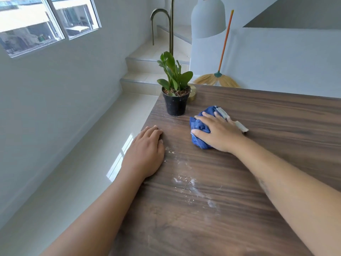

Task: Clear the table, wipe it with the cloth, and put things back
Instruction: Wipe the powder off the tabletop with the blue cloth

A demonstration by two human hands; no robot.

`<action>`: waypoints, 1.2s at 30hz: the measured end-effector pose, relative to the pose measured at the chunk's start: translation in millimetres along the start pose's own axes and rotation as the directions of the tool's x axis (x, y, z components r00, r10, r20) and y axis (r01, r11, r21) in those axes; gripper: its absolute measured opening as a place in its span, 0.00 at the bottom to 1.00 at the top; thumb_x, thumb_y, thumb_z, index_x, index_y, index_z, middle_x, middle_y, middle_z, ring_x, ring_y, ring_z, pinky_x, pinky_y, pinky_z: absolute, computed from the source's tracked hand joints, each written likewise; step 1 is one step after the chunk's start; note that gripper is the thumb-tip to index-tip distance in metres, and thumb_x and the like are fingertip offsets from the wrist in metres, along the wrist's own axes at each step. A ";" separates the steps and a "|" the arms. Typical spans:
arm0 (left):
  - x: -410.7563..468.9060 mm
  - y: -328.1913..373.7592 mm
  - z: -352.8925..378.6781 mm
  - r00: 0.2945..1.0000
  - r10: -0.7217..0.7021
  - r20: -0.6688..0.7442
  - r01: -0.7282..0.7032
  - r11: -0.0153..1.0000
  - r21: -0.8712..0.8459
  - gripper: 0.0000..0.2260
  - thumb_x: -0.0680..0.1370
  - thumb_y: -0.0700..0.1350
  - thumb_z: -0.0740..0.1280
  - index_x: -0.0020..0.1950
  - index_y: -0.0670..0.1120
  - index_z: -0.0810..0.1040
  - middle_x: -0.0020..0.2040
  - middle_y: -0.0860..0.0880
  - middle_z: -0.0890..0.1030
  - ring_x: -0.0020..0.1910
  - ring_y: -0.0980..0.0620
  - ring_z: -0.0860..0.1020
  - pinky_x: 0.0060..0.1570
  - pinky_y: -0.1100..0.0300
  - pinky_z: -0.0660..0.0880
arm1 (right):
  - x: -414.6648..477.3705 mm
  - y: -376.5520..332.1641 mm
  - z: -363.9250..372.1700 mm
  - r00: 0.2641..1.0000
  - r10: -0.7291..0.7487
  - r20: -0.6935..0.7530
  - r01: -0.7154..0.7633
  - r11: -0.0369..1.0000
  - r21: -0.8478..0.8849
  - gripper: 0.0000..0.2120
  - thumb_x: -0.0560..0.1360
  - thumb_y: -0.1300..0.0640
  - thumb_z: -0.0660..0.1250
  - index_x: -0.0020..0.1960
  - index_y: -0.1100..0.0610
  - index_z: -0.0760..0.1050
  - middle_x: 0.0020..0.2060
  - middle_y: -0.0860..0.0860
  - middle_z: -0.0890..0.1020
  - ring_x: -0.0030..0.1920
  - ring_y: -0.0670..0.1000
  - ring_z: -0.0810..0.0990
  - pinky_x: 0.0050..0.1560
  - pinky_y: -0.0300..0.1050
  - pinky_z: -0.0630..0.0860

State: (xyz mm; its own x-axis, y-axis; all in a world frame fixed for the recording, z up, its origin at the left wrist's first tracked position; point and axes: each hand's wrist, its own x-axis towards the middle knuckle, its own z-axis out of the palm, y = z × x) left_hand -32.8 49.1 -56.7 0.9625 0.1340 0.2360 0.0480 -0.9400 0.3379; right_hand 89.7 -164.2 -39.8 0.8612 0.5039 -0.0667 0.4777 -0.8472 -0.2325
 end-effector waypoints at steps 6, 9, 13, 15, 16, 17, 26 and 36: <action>0.8 -2.8 0.5 1.000 0.015 0.008 -0.015 1.000 -0.009 0.17 0.81 0.46 0.54 0.70 0.48 0.70 0.73 0.50 0.68 0.74 0.51 0.60 0.72 0.58 0.55 | -71.9 -48.4 13.4 0.965 -0.259 0.026 0.259 0.966 0.024 0.33 0.71 0.28 0.50 0.74 0.36 0.55 0.77 0.40 0.55 0.77 0.47 0.47 0.76 0.53 0.43; -0.6 -3.3 0.3 1.000 -0.004 0.006 0.004 1.000 -0.012 0.17 0.81 0.47 0.53 0.69 0.48 0.70 0.73 0.50 0.67 0.74 0.50 0.60 0.72 0.57 0.54 | -127.4 -20.7 8.0 0.974 -0.223 0.047 0.220 0.974 0.055 0.35 0.69 0.26 0.47 0.74 0.34 0.54 0.76 0.35 0.52 0.77 0.43 0.43 0.76 0.49 0.42; 0.3 -2.3 0.1 1.000 0.004 0.008 -0.004 1.000 -0.002 0.17 0.81 0.48 0.53 0.69 0.48 0.70 0.73 0.50 0.68 0.74 0.49 0.61 0.73 0.55 0.57 | -178.7 -19.4 9.3 0.997 -0.070 0.041 0.071 0.997 -0.012 0.41 0.65 0.21 0.41 0.75 0.35 0.48 0.76 0.36 0.46 0.76 0.43 0.37 0.76 0.49 0.38; 1.0 -1.2 1.1 1.000 0.008 0.007 -0.008 1.000 0.002 0.17 0.81 0.47 0.54 0.68 0.48 0.70 0.73 0.50 0.68 0.74 0.49 0.61 0.72 0.54 0.57 | -192.6 -44.7 17.1 0.997 -0.051 0.054 0.053 0.998 -0.024 0.43 0.64 0.22 0.43 0.76 0.36 0.46 0.77 0.39 0.44 0.76 0.46 0.36 0.74 0.53 0.36; 1.2 -1.0 1.4 1.000 0.005 0.008 -0.005 1.000 0.006 0.17 0.81 0.47 0.54 0.69 0.48 0.70 0.73 0.50 0.68 0.74 0.49 0.61 0.72 0.54 0.57 | -194.0 -57.7 20.6 0.997 -0.063 0.040 0.063 0.998 -0.006 0.42 0.64 0.23 0.44 0.76 0.37 0.46 0.77 0.40 0.45 0.76 0.48 0.36 0.74 0.54 0.36; 1.6 -1.0 1.4 1.000 0.000 0.012 0.000 1.000 0.009 0.17 0.81 0.48 0.54 0.69 0.48 0.70 0.73 0.50 0.67 0.74 0.49 0.60 0.73 0.54 0.57 | -190.6 -68.6 23.3 0.996 -0.078 0.034 0.078 0.997 0.007 0.41 0.65 0.24 0.45 0.76 0.37 0.46 0.77 0.41 0.45 0.77 0.49 0.36 0.73 0.56 0.36; 2.0 -2.3 0.7 0.997 -0.003 0.072 0.001 1.000 0.029 0.19 0.81 0.51 0.55 0.71 0.50 0.68 0.75 0.51 0.65 0.75 0.50 0.58 0.74 0.55 0.55 | -143.6 -63.0 19.3 0.999 -0.011 -0.043 0.013 0.998 0.053 0.36 0.71 0.26 0.48 0.75 0.37 0.50 0.78 0.41 0.51 0.77 0.49 0.43 0.76 0.54 0.40; 1.8 2.5 2.0 0.998 0.000 0.057 -0.002 0.999 0.047 0.18 0.81 0.51 0.56 0.70 0.47 0.70 0.73 0.49 0.67 0.75 0.49 0.59 0.72 0.54 0.55 | -252.8 -42.3 23.6 0.999 0.032 -0.031 -0.031 0.999 0.018 0.35 0.68 0.26 0.52 0.72 0.37 0.59 0.75 0.41 0.62 0.76 0.54 0.56 0.70 0.55 0.47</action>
State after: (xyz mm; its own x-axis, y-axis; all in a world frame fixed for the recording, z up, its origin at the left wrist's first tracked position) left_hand -30.4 46.4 -57.3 0.9761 0.1162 0.1834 0.0583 -0.9540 0.2939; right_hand -152.2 -251.9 -36.0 0.8807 0.4716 -0.0442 0.4476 -0.8592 -0.2480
